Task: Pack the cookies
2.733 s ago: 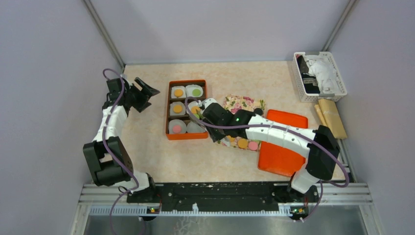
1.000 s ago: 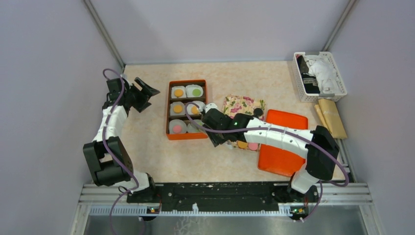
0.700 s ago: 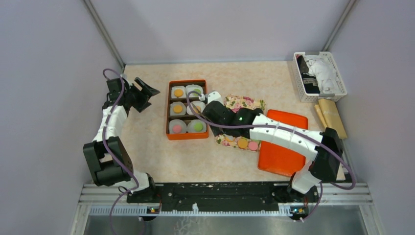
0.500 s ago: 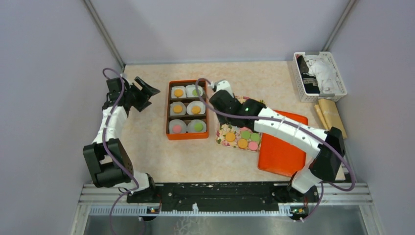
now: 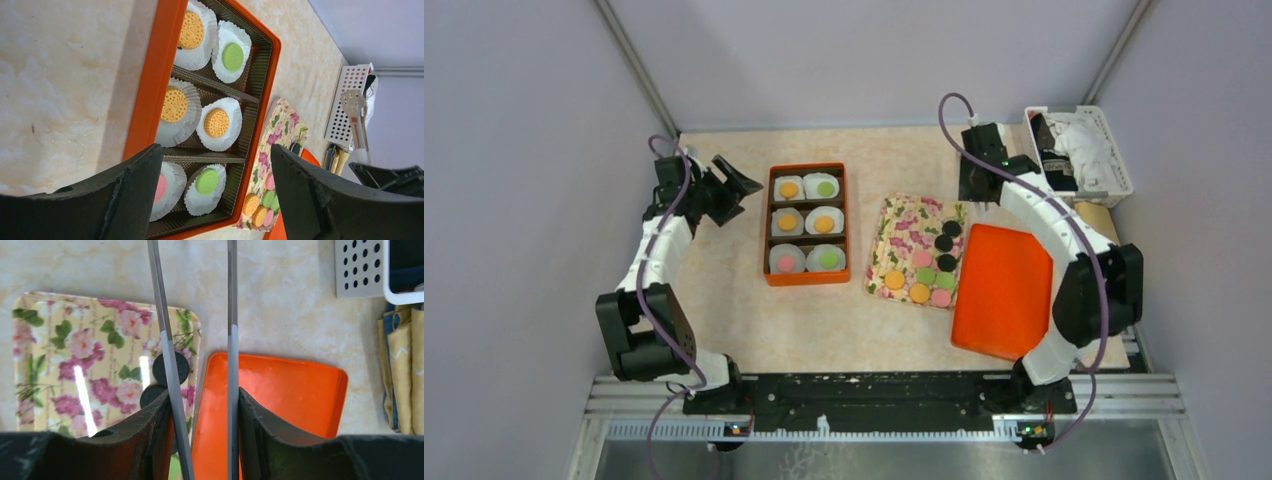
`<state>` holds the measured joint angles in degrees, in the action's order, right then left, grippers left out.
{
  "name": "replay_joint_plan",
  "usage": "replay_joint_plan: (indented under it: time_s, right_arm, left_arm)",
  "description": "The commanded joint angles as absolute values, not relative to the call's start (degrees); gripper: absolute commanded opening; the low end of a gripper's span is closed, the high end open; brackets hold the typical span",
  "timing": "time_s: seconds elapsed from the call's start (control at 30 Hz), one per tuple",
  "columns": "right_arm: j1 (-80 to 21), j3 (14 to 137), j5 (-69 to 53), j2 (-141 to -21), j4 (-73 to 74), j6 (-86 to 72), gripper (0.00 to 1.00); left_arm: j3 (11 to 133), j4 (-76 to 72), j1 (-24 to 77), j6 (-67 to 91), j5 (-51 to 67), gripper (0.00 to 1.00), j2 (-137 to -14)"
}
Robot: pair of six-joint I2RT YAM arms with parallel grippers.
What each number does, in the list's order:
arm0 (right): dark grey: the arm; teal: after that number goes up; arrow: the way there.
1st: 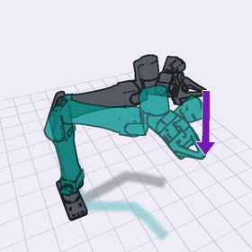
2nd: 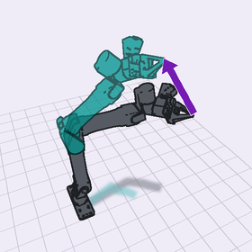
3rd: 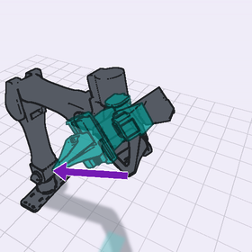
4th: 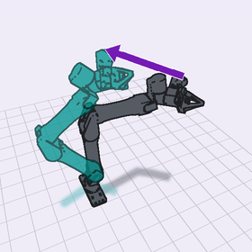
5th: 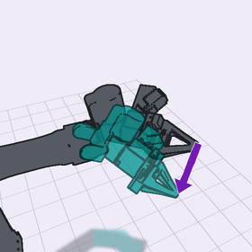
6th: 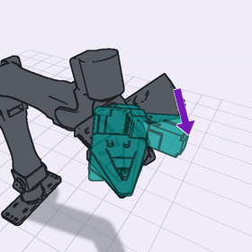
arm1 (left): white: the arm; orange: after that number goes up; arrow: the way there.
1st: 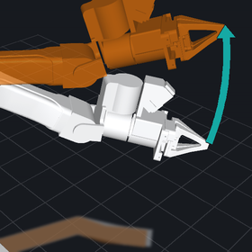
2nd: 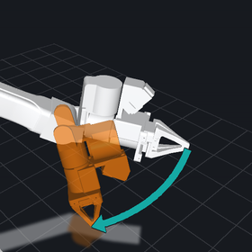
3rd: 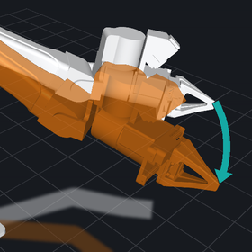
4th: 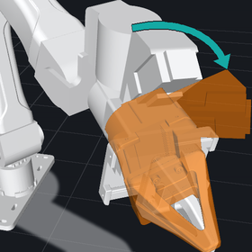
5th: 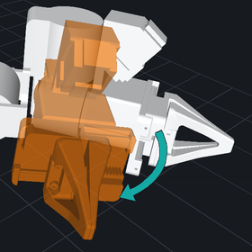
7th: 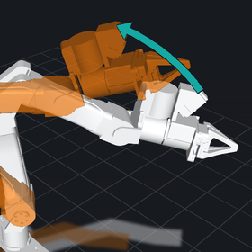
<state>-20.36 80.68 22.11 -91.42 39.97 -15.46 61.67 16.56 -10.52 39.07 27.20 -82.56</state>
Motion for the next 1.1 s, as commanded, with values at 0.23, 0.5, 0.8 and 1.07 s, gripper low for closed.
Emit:
replay_joint_plan:
  time_s: [0.23,0.5,0.8,1.07]
  right_arm:
    - [-8.12,88.62,12.57,-106.78,34.52,-11.20,0.41]
    - [-3.00,95.66,11.36,-115.12,38.78,-9.94,0.41]
    - [-1.42,104.47,15.62,-126.64,47.03,-8.88,0.43]
    - [-1.06,105.41,18.13,-127.55,48.01,-9.50,0.54]
  left_arm:
    - [64.05,13.13,-7.84,39.72,25.82,0.85,-85.02]
    - [64.11,12.92,-7.42,39.68,25.45,0.85,-85.93]
    - [64.22,12.94,-7.10,39.69,25.01,0.85,-86.25]
    - [64.38,12.69,-6.47,39.89,24.72,0.85,-86.96]
